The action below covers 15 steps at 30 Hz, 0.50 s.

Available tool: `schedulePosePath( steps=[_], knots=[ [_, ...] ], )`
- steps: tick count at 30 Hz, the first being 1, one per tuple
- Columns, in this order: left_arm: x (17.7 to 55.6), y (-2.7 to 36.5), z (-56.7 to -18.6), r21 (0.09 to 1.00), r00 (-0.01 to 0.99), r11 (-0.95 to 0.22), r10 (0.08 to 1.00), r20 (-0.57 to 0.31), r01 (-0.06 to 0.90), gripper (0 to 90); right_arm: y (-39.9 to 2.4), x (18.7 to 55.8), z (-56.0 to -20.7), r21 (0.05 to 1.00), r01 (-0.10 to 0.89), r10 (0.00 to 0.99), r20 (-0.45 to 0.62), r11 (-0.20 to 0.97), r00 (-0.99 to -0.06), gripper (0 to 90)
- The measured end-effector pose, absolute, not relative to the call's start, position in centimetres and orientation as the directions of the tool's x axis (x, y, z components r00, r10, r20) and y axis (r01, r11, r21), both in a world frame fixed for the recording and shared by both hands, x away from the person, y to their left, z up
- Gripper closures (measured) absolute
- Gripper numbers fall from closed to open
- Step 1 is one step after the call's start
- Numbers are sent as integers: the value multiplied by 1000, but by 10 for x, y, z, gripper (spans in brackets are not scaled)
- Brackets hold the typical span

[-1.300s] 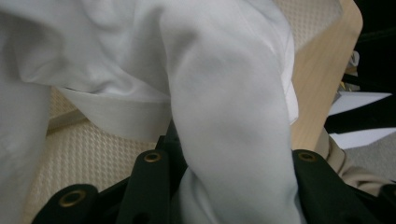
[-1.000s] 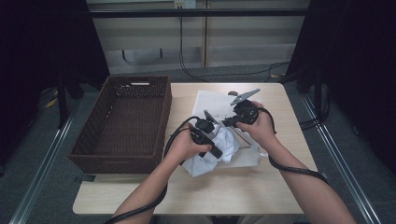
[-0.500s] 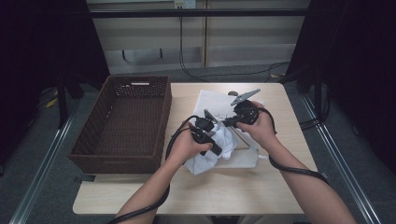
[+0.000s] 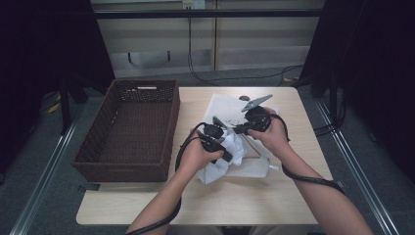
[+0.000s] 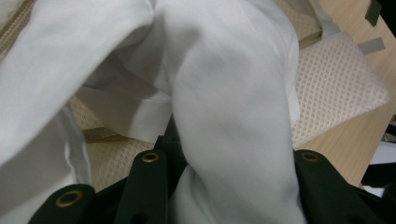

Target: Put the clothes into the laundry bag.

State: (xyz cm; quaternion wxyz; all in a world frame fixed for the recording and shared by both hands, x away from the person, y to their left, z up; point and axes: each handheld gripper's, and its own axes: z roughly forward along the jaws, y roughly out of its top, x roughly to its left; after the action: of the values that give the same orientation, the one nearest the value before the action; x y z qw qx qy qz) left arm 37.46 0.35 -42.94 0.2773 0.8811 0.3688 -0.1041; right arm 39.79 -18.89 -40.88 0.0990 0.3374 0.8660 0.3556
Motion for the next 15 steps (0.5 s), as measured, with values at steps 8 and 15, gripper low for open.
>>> schedulePosePath(
  steps=[8, 15],
  knots=[
    [372, 0, -434, 430, 685, -536, 617, -388, 726, 626, -189, 398, -409, 682, 510, 647, 69, 525, -759, 886],
    [371, 0, -430, 425, 679, -535, 632, -373, 731, 620, -188, 397, -409, 677, 513, 653, 63, 528, -755, 886]
  ],
)
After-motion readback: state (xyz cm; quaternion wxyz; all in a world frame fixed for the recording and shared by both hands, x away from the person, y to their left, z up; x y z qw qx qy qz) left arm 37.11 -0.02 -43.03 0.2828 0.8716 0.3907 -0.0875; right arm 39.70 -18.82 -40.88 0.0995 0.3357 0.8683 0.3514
